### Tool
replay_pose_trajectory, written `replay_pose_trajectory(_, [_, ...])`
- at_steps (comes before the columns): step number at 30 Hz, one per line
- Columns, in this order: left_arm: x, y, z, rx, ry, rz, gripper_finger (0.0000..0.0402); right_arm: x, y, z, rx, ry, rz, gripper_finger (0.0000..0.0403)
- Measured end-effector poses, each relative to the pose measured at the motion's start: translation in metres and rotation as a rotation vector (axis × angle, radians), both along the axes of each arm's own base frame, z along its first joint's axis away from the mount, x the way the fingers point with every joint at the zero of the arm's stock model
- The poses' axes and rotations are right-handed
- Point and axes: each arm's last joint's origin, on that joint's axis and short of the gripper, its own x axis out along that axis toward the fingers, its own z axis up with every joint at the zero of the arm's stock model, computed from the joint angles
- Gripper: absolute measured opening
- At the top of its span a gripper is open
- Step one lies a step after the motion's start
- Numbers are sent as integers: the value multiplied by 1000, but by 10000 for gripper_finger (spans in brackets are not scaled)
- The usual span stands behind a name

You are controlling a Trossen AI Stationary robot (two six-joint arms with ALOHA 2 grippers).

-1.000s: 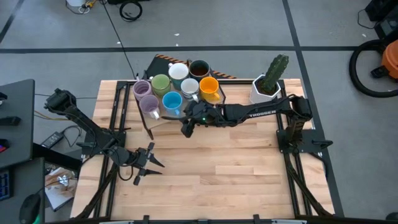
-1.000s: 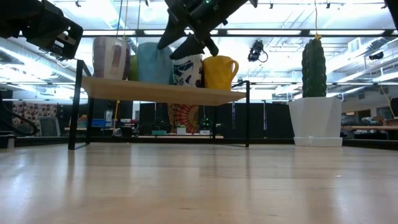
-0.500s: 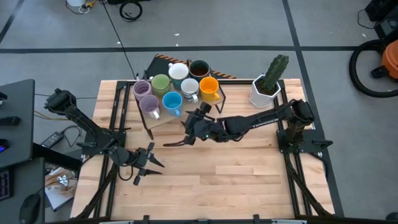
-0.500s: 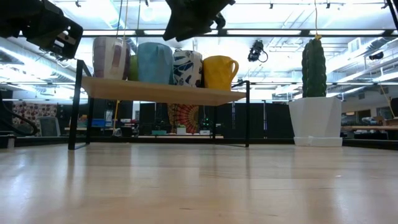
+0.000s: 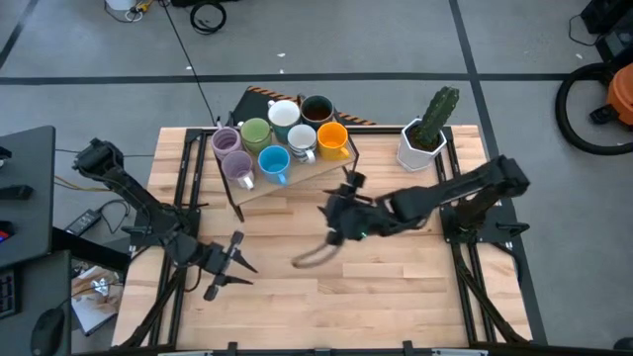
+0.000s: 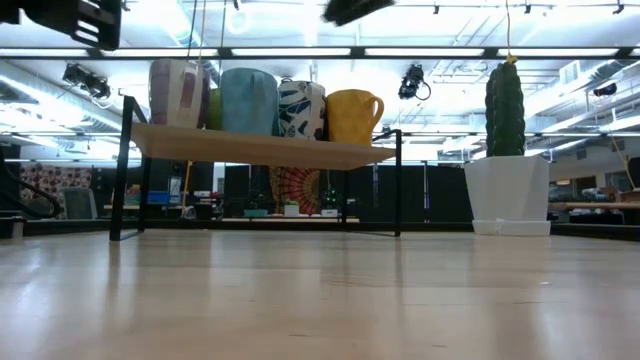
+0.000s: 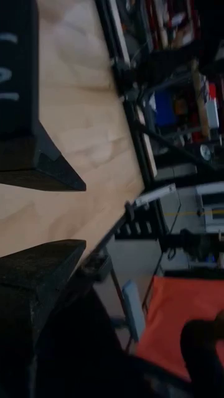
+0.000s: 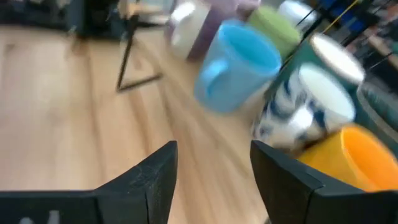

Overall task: Place coffee mugs
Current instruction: Return to Home Position

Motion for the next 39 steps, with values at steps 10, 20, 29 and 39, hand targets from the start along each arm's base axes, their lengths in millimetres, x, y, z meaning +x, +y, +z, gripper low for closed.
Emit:
replay_pose_trajectory(10, [2, 4, 3, -27, -19, 123, 141, -80, -2, -6, 65, -95, -46, 181])
replay_pose_trajectory(20, [-2, 16, 14, -22, -81, 272, 141, -136, -21, -31, 113, -268, -9, 175])
replay_pose_trajectory(29, [-10, 54, 33, -53, -153, 213, 141, -177, -36, -41, 194, -394, 16, 175])
replay_pose_trajectory(39, [-19, 84, 10, -122, -170, 218, 141, -214, -52, -60, 239, -522, 8, 175])
